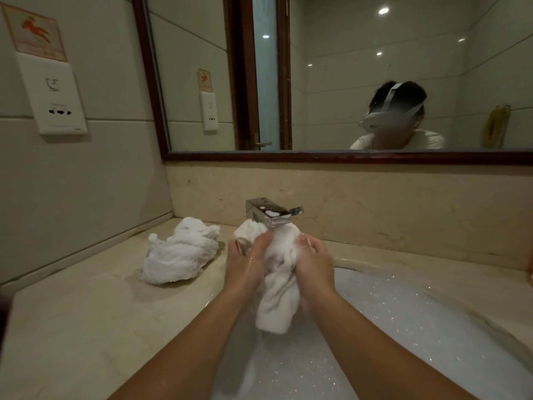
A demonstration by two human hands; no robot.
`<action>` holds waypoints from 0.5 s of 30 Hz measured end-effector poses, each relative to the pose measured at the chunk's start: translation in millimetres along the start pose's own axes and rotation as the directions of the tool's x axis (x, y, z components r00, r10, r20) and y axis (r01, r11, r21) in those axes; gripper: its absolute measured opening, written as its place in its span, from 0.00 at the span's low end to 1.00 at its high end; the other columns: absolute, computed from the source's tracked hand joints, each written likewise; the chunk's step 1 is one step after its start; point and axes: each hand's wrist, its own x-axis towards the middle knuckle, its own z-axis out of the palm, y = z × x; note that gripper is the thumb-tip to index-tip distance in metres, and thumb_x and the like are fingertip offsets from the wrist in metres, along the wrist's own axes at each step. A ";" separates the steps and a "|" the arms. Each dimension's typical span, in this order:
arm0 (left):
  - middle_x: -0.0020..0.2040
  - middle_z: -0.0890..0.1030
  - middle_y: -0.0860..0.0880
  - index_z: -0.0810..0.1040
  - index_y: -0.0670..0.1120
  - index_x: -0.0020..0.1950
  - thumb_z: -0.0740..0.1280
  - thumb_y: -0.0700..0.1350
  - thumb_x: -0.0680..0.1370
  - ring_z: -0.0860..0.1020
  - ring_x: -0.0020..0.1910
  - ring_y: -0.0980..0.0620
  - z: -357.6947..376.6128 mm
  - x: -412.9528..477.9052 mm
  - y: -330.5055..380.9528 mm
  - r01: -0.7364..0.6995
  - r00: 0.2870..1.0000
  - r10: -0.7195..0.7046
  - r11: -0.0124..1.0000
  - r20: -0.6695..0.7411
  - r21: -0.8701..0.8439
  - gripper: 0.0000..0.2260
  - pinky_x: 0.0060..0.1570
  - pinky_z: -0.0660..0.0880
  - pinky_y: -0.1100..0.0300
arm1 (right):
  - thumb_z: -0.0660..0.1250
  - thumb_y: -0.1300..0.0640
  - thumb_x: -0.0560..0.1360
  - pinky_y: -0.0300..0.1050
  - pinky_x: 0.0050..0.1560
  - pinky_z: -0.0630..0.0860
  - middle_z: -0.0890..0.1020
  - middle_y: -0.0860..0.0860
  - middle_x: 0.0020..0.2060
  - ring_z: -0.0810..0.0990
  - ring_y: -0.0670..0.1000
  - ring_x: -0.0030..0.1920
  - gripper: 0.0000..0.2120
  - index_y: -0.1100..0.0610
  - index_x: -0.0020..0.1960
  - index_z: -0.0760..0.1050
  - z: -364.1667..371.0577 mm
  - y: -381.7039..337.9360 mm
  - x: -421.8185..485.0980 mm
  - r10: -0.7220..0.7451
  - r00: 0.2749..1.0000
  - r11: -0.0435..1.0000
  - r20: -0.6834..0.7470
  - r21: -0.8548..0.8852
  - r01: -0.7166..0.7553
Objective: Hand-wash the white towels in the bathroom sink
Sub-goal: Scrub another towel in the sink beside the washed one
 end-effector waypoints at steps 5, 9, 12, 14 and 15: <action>0.58 0.87 0.47 0.72 0.54 0.70 0.76 0.74 0.64 0.87 0.53 0.45 10.5 17.2 -21.9 0.145 0.977 -0.122 0.981 0.174 -0.126 0.41 0.55 0.83 0.43 | 0.66 0.39 0.80 0.56 0.61 0.81 0.85 0.52 0.58 0.85 0.55 0.56 0.23 0.52 0.68 0.79 -5.7 -4.6 -2.4 -0.012 0.995 1.000 0.101 -0.023 0.015; 0.61 0.85 0.44 0.72 0.51 0.71 0.76 0.80 0.57 0.86 0.55 0.41 14.8 57.2 -57.6 0.180 0.981 -0.164 0.969 0.106 -0.167 0.52 0.55 0.83 0.42 | 0.82 0.41 0.63 0.47 0.57 0.79 0.68 0.47 0.65 0.76 0.50 0.62 0.51 0.41 0.79 0.59 -16.3 6.9 -3.9 -0.182 0.949 0.937 0.259 -0.247 0.247; 0.55 0.87 0.41 0.79 0.44 0.66 0.72 0.78 0.66 0.87 0.51 0.40 10.4 27.5 -21.7 0.199 0.976 -0.176 0.961 0.132 -0.194 0.44 0.51 0.84 0.42 | 0.85 0.43 0.65 0.49 0.60 0.79 0.66 0.47 0.67 0.75 0.51 0.63 0.49 0.37 0.76 0.59 -19.4 9.2 -2.5 -0.242 0.917 0.849 0.316 -0.389 0.358; 0.49 0.88 0.42 0.84 0.43 0.60 0.67 0.72 0.75 0.88 0.47 0.42 6.8 14.7 -9.4 0.157 0.975 -0.123 0.971 0.186 -0.182 0.32 0.46 0.84 0.47 | 0.82 0.43 0.69 0.52 0.60 0.81 0.71 0.47 0.66 0.78 0.51 0.61 0.41 0.40 0.75 0.64 -19.7 7.9 -1.7 -0.279 0.912 0.852 0.301 -0.360 0.380; 0.48 0.88 0.43 0.85 0.45 0.58 0.68 0.71 0.75 0.88 0.45 0.43 5.6 10.5 -6.5 0.137 0.974 -0.105 0.978 0.202 -0.155 0.31 0.44 0.84 0.49 | 0.80 0.45 0.73 0.50 0.56 0.82 0.76 0.46 0.63 0.81 0.49 0.57 0.34 0.41 0.73 0.67 -19.4 6.4 -1.8 -0.282 0.922 0.886 0.266 -0.297 0.357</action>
